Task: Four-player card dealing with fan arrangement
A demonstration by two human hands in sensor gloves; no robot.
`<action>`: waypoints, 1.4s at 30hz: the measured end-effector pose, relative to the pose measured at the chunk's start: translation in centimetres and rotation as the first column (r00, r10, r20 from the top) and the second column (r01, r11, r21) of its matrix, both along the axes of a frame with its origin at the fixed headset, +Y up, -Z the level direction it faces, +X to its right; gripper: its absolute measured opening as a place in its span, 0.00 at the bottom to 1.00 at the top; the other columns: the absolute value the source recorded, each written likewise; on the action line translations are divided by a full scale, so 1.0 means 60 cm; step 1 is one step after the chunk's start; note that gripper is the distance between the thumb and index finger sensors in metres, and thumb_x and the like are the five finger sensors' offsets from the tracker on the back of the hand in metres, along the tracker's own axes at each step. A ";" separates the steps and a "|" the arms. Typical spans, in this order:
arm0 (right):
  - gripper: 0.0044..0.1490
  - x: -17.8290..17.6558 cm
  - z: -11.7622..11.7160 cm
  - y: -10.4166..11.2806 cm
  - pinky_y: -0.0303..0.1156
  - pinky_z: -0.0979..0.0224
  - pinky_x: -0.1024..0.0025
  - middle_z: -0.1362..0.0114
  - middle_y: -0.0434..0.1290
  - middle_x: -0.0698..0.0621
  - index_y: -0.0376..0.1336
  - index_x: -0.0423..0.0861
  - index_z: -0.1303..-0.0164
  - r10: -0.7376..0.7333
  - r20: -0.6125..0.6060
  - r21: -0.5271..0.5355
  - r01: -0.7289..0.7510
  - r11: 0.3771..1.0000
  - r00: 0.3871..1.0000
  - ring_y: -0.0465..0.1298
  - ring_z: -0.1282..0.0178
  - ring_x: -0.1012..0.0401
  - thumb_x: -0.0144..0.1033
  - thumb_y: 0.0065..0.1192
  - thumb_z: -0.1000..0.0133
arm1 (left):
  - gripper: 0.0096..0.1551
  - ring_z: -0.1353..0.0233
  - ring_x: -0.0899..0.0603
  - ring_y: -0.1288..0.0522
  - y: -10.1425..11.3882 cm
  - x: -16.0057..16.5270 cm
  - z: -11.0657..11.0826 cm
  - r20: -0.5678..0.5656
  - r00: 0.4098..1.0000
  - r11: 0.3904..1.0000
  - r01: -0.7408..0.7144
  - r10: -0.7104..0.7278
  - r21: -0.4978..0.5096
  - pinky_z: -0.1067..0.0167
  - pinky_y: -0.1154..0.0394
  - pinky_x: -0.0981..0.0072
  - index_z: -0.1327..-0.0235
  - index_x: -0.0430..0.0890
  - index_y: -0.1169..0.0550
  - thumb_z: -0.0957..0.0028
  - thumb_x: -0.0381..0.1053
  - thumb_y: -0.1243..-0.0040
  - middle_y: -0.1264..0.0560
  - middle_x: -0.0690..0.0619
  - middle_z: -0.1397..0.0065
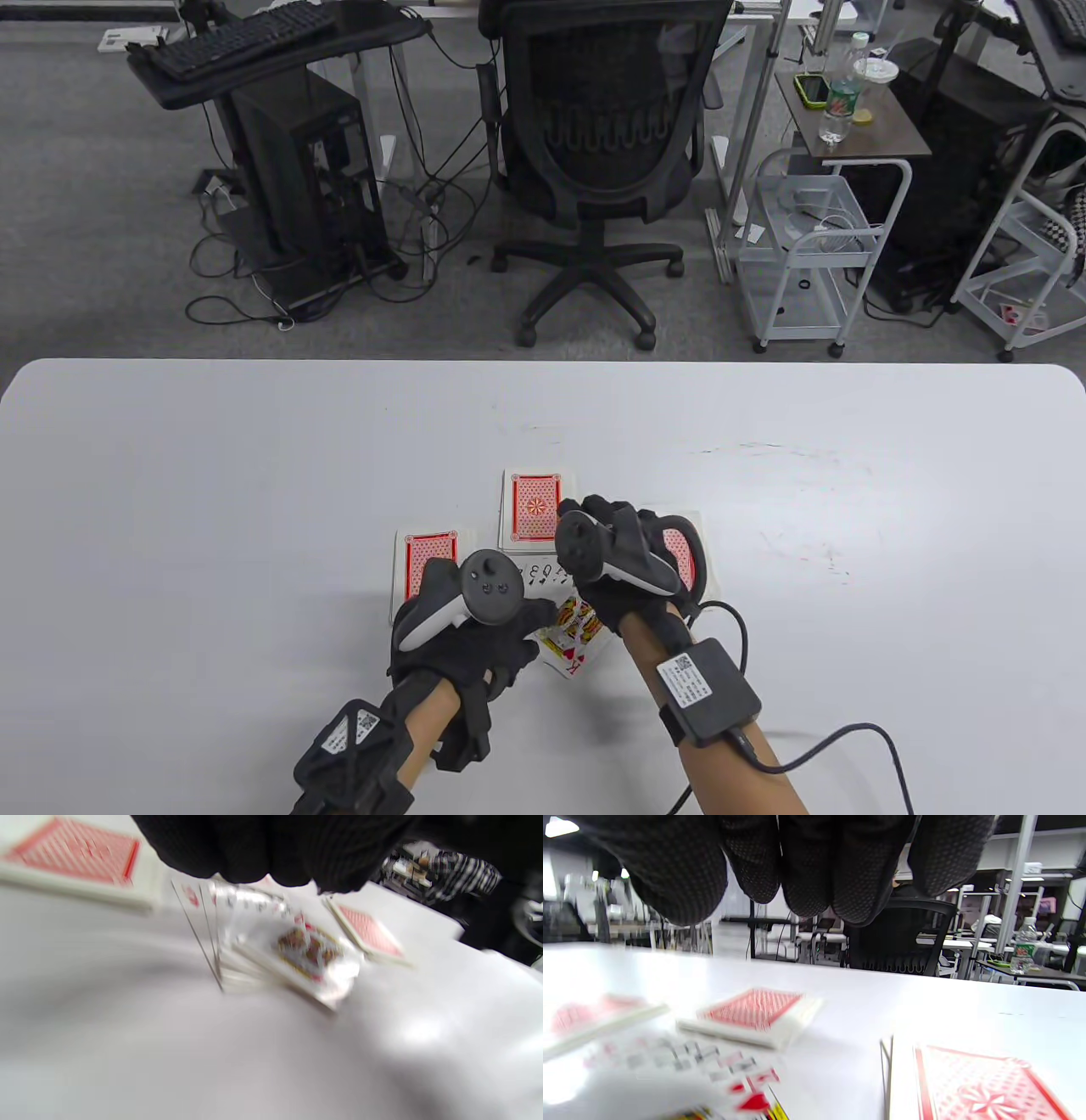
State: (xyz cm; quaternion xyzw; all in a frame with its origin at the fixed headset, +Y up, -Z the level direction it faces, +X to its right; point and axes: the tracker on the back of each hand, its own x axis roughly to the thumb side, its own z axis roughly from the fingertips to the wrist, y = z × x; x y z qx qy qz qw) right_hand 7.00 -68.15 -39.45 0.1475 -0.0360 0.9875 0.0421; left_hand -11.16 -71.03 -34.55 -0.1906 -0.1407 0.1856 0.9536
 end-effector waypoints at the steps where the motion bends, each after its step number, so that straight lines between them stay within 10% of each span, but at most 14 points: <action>1: 0.41 0.015 0.015 0.018 0.58 0.28 0.34 0.20 0.59 0.41 0.55 0.47 0.19 -0.050 0.013 0.011 0.050 0.999 0.999 0.65 0.21 0.38 0.48 0.64 0.40 | 0.32 0.21 0.40 0.31 0.011 -0.010 0.005 -0.026 1.000 0.999 -0.006 0.007 0.048 0.30 0.30 0.48 0.26 0.60 0.33 0.44 0.53 0.36 0.31 0.57 0.21; 8: 0.44 0.082 0.121 0.053 0.49 0.28 0.30 0.17 0.52 0.36 0.53 0.44 0.17 -0.133 0.061 0.143 0.124 0.982 0.989 0.55 0.19 0.30 0.52 0.61 0.39 | 0.37 0.20 0.34 0.36 0.041 -0.065 0.063 -0.211 0.978 0.928 0.067 0.012 0.366 0.29 0.35 0.41 0.23 0.60 0.38 0.45 0.62 0.42 0.37 0.51 0.17; 19: 0.59 0.059 0.159 -0.041 0.24 0.39 0.25 0.20 0.21 0.34 0.35 0.45 0.13 0.148 0.070 0.046 -0.152 0.987 0.986 0.23 0.24 0.28 0.64 0.54 0.42 | 0.51 0.18 0.27 0.68 -0.016 -0.081 0.096 -0.334 0.925 0.797 0.339 -0.184 0.500 0.31 0.61 0.26 0.19 0.65 0.56 0.49 0.75 0.48 0.66 0.52 0.13; 42: 0.56 0.049 0.148 -0.078 0.33 0.34 0.24 0.15 0.37 0.35 0.43 0.44 0.13 0.278 0.114 0.042 -0.284 0.958 0.954 0.37 0.18 0.28 0.64 0.57 0.42 | 0.48 0.17 0.28 0.65 -0.010 -0.079 0.105 -0.329 0.923 0.761 0.356 -0.199 0.542 0.31 0.62 0.26 0.18 0.65 0.51 0.49 0.74 0.47 0.62 0.52 0.12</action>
